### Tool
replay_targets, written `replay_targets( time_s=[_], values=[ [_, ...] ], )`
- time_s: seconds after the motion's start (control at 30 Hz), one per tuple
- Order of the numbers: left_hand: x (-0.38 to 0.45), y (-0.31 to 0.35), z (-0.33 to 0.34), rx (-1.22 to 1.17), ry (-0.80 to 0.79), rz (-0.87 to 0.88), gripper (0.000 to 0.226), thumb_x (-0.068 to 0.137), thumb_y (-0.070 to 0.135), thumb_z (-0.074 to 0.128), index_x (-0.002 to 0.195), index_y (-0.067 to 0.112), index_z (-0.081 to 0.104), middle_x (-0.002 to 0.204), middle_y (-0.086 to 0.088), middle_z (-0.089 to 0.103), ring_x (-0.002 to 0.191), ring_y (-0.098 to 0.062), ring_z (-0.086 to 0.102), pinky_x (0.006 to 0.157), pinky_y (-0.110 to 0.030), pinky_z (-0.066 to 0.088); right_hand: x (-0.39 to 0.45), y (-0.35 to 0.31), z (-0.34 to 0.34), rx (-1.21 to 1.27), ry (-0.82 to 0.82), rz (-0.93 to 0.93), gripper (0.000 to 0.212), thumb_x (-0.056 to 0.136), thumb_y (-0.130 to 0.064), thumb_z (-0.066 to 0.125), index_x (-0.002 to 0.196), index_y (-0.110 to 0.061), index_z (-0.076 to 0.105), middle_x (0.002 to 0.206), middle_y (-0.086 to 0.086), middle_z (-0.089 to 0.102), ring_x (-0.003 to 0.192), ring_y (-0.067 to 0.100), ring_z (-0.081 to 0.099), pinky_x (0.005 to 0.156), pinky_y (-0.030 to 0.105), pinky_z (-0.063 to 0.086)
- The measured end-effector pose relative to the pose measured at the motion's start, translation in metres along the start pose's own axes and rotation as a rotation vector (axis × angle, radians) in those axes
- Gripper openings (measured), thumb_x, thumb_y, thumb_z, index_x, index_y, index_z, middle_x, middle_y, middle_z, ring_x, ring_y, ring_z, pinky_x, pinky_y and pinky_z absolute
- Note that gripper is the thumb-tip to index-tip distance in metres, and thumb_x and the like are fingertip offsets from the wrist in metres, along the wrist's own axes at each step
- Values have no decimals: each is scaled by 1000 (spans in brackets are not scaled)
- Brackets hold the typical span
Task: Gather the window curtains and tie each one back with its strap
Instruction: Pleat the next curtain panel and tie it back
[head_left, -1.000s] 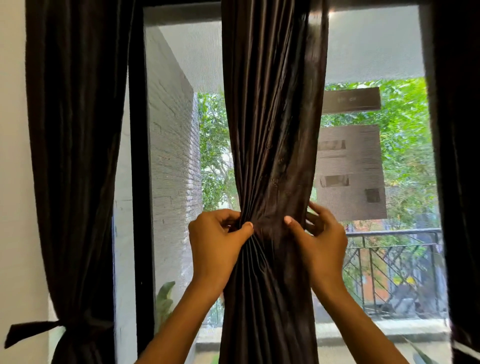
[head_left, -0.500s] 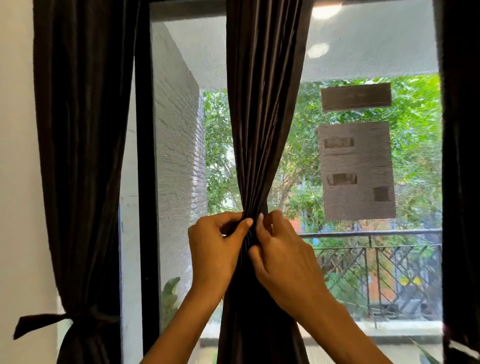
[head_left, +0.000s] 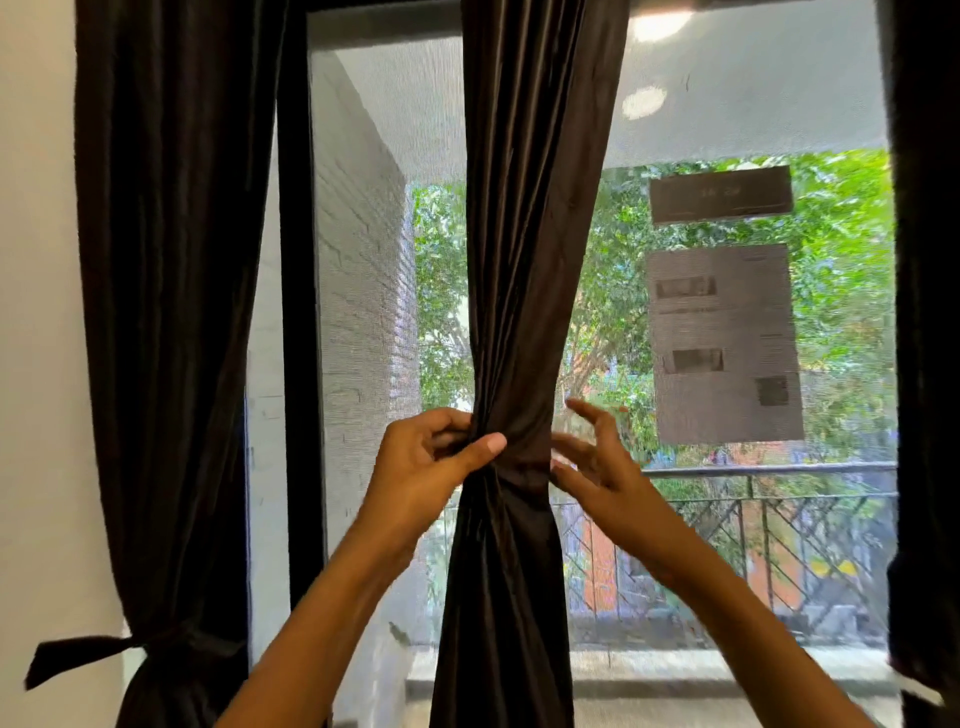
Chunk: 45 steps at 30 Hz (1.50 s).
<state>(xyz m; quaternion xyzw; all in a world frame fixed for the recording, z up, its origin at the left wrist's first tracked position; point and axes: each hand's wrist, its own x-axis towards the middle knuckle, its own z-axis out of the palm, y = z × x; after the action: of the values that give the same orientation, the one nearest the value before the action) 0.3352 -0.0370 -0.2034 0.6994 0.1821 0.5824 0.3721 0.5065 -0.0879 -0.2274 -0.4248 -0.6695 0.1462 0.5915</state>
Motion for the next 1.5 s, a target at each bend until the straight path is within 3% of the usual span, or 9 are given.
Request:
replay_targets(
  time_s=[0.2, 0.3, 0.4, 0.67, 0.8, 0.97, 1.13, 1.37, 1.5],
  values=[
    [4, 4, -15, 49, -60, -92, 22, 75, 11, 75, 94, 1, 68, 90, -11, 74, 92, -23, 70, 93, -42, 52, -5, -18, -5, -176, 74, -86, 30, 70, -28, 76, 93, -11, 65, 74, 10, 71, 68, 19, 69, 70, 36, 55],
    [2, 2, -13, 324, 134, 105, 20, 70, 19, 81, 81, 6, 71, 78, -4, 74, 76, -12, 71, 80, -27, 56, -10, -43, -5, -308, 228, -158, 18, 67, -21, 83, 74, -10, 72, 60, 3, 70, 51, 9, 66, 53, 22, 54],
    [-8, 8, -6, 492, 292, 281, 24, 65, 25, 85, 80, 12, 71, 72, 8, 68, 68, 3, 63, 66, -7, 49, -9, -65, 3, -35, 162, -90, 9, 76, -5, 76, 78, 3, 73, 66, 14, 72, 59, 17, 71, 59, 29, 56],
    [-26, 22, 2, 578, 192, 398, 49, 67, 17, 85, 105, 21, 54, 75, 2, 68, 68, -6, 64, 66, -23, 53, 0, -66, 20, 114, 203, 103, 20, 90, -17, 58, 78, -15, 75, 74, -3, 75, 70, 4, 70, 66, 23, 49],
    [-23, 29, 0, 580, 125, 395, 24, 78, 35, 72, 95, 20, 70, 78, 13, 70, 77, 3, 64, 67, -10, 49, -5, -61, 31, -20, 257, -13, 25, 89, -14, 59, 74, -26, 75, 74, 6, 74, 74, 11, 69, 67, 24, 53],
    [-12, 33, -8, 501, 212, 245, 29, 84, 31, 68, 57, 30, 57, 52, 12, 56, 52, 3, 57, 48, -9, 40, -8, -49, 33, -264, 242, -116, 32, 83, -9, 65, 112, -21, 70, 104, -4, 73, 93, 2, 67, 84, 33, 56],
    [2, 32, -12, 475, 169, 89, 21, 79, 29, 73, 68, 12, 67, 68, -10, 68, 65, -19, 67, 62, -33, 51, -24, -46, 41, -548, 161, -209, 76, 59, -45, 85, 125, -40, 48, 113, -13, 65, 102, 6, 61, 78, 34, 55],
    [2, 30, -5, 369, 97, 37, 21, 80, 23, 74, 61, 20, 65, 67, -8, 69, 63, -18, 68, 59, -28, 54, -26, -38, 53, -753, 450, -423, 14, 83, -29, 62, 98, -30, 63, 67, -19, 38, 58, 12, 48, 44, 19, 35],
    [0, 23, -5, 348, 64, 63, 16, 83, 22, 70, 81, 6, 73, 72, -10, 71, 63, -17, 69, 57, -25, 54, -10, -22, 39, -477, 492, -304, 14, 86, -33, 54, 94, -28, 65, 86, -4, 60, 77, 15, 57, 58, 39, 48]
  ],
)
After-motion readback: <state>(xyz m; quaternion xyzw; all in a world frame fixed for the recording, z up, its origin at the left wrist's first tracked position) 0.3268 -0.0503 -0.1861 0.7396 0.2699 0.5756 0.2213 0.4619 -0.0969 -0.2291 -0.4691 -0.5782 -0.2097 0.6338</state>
